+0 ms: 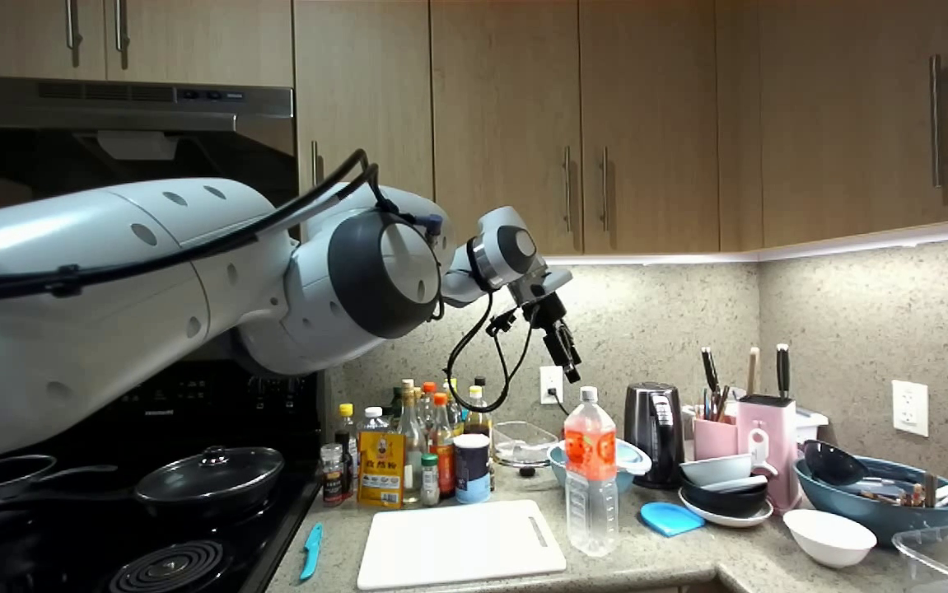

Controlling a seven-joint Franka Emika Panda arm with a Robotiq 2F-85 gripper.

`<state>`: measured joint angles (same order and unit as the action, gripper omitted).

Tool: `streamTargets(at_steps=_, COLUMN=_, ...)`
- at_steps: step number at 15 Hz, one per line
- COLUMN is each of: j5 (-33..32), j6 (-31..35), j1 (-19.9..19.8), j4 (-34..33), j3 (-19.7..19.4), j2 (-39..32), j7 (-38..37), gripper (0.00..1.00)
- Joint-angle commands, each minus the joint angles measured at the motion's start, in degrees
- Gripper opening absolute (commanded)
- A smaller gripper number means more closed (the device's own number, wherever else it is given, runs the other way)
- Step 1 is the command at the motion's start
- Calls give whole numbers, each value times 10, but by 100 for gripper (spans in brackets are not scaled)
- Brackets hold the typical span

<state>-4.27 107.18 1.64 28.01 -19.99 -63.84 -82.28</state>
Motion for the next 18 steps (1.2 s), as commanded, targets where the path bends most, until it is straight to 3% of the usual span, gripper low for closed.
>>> streamTargets(at_steps=1, j5=-1, j6=1, j1=0, j4=0, j3=-1, j2=-2, j7=-2, gripper=100)
streamTargets(at_steps=18, j5=-9, j6=8, j1=-6, j4=-1, j3=-32, j2=-35, j7=-6, gripper=100)
